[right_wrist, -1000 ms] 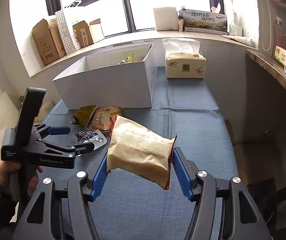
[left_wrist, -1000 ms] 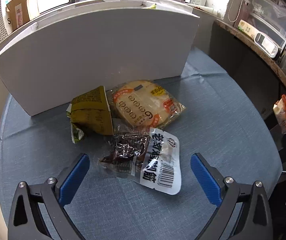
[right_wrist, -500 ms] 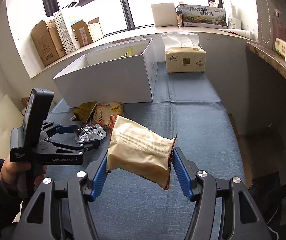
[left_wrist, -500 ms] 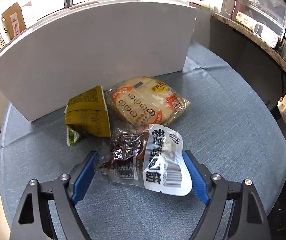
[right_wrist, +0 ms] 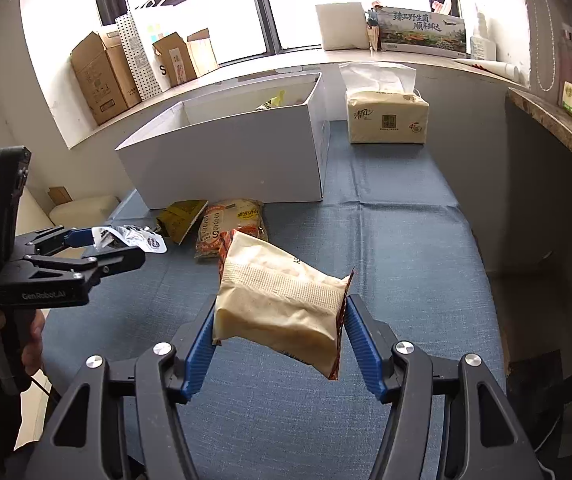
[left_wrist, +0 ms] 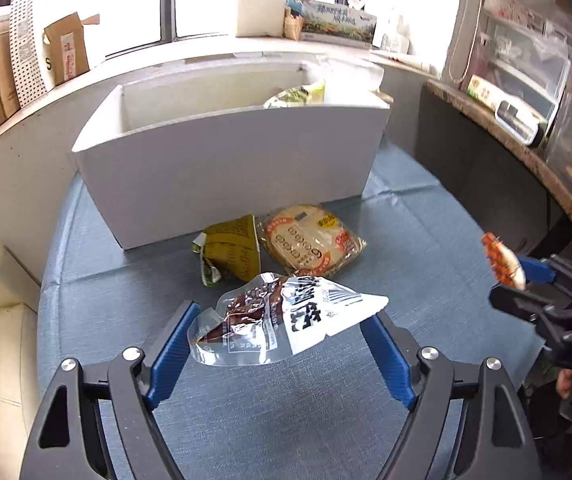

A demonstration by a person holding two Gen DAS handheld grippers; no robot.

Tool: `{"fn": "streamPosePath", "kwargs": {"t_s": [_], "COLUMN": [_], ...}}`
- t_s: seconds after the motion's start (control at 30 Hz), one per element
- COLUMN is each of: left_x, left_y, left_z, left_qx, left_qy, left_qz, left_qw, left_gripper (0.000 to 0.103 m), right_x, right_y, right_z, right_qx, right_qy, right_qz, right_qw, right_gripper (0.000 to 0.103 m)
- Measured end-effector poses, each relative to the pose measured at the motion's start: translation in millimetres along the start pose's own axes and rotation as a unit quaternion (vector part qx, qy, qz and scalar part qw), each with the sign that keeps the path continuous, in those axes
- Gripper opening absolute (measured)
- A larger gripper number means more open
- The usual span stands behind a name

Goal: Organize snacks
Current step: 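Carry the pastry and jerky bag into the white box and open both tools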

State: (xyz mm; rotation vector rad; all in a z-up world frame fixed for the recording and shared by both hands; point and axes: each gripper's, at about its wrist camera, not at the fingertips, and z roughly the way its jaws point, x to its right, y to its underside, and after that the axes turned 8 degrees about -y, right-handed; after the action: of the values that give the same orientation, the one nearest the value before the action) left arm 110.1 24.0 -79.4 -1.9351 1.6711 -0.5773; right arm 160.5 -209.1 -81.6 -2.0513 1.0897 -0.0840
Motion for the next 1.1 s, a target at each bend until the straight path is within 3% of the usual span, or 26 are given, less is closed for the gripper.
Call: {"fn": "streamPosePath", "kwargs": {"t_s": [0.3, 0.53, 0.67, 0.8, 1.1], "left_x": [-25, -38, -41, -45, -67], "left_y": [-29, -78, -112, -148, -200], "left_z": [-48, -79, -84, -72, 14], "left_qx": [0.050, 0.096, 0.118, 0.128, 0.087], "left_qy": [0.003, -0.010, -0.039, -0.068, -0.094], "left_qz": [-0.028, -0.032, -0.022, -0.013, -0.021], "left_qw": [0.9983, 0.9948, 0.9920, 0.9894, 0.9915], "left_gripper": [0.085, 0.085, 0.085, 0.085, 0.085], "right_x": [-16, -38, -45, -40, 4], "right_y": [-21, -74, -111, -156, -233], "right_z": [1, 0, 4, 16, 73], "right_qx": [0.012, 0.043, 0.052, 0.056, 0.050], "right_qy": [-0.022, -0.053, -0.061, -0.076, -0.088], "right_qz": [-0.018, -0.047, -0.067, -0.067, -0.008], "right_qw": [1.000, 0.997, 0.995, 0.993, 0.995], "right_gripper": [0.066, 0.066, 0.066, 0.066, 0.067]}}
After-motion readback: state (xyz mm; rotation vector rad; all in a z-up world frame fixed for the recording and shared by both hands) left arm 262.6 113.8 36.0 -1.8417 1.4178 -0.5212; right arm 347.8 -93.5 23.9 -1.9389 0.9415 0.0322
